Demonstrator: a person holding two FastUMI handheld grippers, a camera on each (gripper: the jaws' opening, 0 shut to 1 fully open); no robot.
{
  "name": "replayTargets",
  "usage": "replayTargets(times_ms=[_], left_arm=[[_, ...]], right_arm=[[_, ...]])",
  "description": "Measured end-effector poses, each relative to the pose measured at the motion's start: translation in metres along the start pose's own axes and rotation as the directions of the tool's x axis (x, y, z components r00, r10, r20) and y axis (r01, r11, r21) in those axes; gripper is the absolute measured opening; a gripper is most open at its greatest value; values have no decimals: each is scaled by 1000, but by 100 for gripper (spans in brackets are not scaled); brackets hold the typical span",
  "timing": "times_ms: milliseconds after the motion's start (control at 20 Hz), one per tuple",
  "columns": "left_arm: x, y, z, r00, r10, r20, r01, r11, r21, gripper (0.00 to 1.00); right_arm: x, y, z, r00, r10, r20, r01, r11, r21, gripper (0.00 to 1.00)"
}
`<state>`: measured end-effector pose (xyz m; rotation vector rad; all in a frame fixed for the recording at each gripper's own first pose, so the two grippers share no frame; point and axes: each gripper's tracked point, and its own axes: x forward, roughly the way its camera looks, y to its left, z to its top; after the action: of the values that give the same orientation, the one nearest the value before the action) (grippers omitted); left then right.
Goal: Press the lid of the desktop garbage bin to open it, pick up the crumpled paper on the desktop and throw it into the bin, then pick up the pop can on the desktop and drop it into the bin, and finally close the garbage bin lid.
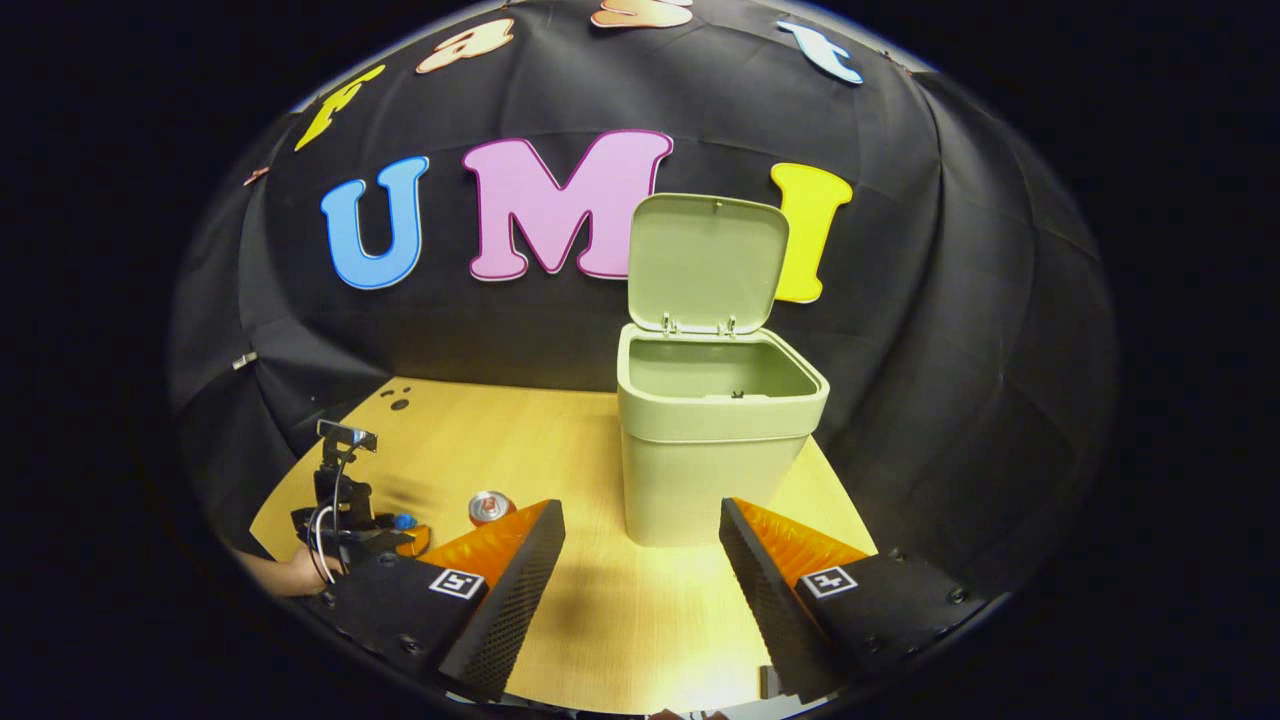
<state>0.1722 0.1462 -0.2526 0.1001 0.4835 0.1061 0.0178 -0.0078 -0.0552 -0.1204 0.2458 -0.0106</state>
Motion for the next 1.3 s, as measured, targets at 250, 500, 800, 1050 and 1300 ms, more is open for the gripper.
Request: replayTargets(times_ms=[250,500,800,1050,1300], left_arm=[[5,-3,1,1000,-7,5,7,1000,10,72],[5,-3,5,1000,-2,21,2,1000,12,44],[-13,-9,24,998,-15,64,11,999,53,35],[-70,-40,88,980,-79,183,57,991,119,35],[-138,-106,187,927,-221,303,165,966,198,32]], right_arm=[[7,-5,-5,1000,1,-16,0,1000,15,98],[10,-10,-10,1000,2,-26,-1,1000,11,98],[13,-26,-12,1000,-3,-23,3,999,32,98],[18,-46,-15,1000,-3,-17,4,998,57,98],[23,-78,-21,1000,-27,-12,28,994,102,98]])
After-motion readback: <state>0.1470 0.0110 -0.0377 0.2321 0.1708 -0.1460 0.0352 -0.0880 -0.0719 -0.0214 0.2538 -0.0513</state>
